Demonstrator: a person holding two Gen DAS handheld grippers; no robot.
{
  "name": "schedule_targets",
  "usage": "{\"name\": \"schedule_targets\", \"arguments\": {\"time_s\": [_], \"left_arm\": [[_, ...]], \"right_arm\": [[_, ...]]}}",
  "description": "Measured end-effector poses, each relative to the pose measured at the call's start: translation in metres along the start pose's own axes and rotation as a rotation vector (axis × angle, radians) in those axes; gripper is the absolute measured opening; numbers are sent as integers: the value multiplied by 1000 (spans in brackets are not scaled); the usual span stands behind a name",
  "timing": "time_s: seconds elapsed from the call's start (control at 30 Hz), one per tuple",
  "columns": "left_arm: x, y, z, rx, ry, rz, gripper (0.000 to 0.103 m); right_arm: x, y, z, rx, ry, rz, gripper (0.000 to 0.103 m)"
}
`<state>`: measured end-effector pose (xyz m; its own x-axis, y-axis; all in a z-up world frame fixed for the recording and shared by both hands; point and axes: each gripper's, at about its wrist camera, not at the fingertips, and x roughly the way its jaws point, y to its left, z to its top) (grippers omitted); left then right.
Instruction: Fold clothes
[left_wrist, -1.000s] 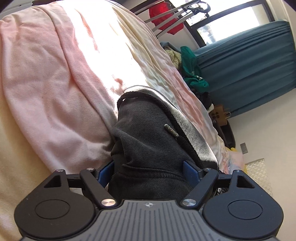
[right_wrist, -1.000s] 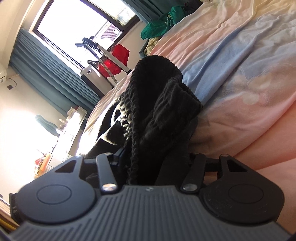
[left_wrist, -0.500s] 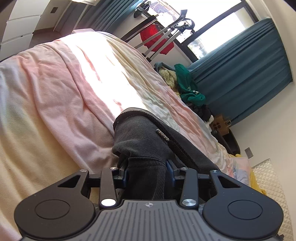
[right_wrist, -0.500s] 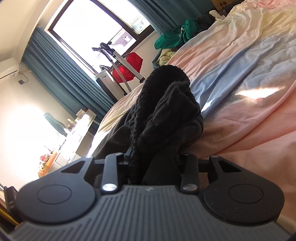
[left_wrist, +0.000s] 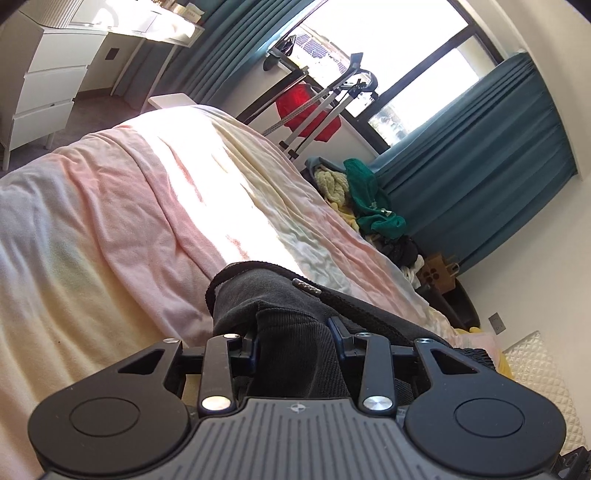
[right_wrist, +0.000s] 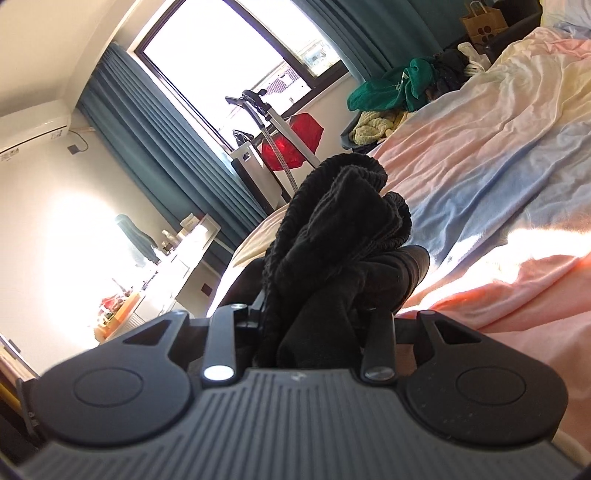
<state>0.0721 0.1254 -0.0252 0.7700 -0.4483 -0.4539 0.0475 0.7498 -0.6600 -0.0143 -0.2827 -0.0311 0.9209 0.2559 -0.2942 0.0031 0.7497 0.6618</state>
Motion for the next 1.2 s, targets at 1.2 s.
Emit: {"name": "schedule_targets", "arguments": {"time_s": [1.2], "left_arm": [[457, -324, -99, 423, 118, -176, 39]], "right_arm": [[62, -320, 165, 292, -488, -366, 39]]}}
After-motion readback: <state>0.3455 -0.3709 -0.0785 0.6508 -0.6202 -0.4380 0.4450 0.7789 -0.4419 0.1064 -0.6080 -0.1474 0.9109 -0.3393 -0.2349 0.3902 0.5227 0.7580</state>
